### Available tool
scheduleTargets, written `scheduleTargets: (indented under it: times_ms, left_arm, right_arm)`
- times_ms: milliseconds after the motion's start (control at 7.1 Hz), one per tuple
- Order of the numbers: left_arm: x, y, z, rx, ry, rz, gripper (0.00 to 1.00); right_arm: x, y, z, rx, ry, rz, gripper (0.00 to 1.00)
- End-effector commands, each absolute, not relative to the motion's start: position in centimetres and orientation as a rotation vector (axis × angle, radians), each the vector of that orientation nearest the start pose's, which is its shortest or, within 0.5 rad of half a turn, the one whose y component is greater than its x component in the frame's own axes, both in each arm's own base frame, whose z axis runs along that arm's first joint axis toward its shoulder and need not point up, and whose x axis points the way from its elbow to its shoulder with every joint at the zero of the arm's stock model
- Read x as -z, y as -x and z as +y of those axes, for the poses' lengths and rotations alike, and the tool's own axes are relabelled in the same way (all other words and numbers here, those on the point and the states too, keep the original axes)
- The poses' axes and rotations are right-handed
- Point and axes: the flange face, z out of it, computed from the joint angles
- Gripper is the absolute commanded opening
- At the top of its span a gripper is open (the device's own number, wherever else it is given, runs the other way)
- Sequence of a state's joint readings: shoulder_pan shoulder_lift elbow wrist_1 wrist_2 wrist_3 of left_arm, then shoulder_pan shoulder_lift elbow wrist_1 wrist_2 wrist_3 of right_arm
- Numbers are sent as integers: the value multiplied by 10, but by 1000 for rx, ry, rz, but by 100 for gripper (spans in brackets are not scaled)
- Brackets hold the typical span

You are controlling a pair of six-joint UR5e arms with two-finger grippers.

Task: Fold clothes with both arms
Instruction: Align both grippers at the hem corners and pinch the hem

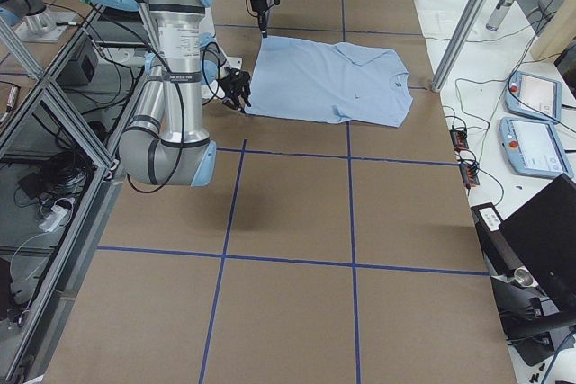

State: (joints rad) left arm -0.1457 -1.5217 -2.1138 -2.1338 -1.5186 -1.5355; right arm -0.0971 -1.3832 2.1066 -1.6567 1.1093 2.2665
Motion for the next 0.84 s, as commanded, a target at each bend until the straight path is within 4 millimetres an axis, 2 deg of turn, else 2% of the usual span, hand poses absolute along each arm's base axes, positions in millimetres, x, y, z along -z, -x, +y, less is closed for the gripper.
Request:
scheduleTargets:
  times_ms: [0, 282, 422, 704]
  left_arm:
    - [-363, -435, -204, 128, -143, 1049, 0]
    - [-363, -435, -204, 128, -143, 1049, 0]
    - [-363, -435, -204, 128, -143, 1049, 0]
    - [-362, -435, -204, 128, -143, 1050, 0]
  right_arm:
    - [-325, 525, -130, -718, -173, -779, 42]
    - [-323, 529, -133, -716, -176, -779, 40]
    - [-329, 530, -136, -716, -185, -765, 38]
    - [-331, 531, -139, -705, -189, -756, 40]
